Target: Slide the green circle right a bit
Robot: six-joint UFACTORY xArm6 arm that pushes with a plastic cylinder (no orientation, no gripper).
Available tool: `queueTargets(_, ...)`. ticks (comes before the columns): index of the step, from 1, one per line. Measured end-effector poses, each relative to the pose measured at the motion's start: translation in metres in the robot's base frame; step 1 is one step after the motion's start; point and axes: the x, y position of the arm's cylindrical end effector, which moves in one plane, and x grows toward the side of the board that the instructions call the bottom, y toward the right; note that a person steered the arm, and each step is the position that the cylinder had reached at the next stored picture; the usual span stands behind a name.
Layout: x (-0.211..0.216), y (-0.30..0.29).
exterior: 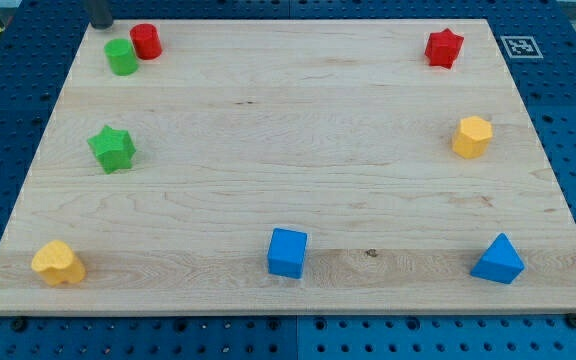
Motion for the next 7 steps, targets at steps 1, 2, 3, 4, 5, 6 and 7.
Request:
queueTargets(1,0.008,0.0)
queueTargets(2,0.02,0.001)
queueTargets(3,0.031,0.001)
queueTargets(4,0.044,0.003)
queueTargets(5,0.049,0.005)
queueTargets(6,0.056,0.012)
queueTargets(7,0.056,0.012)
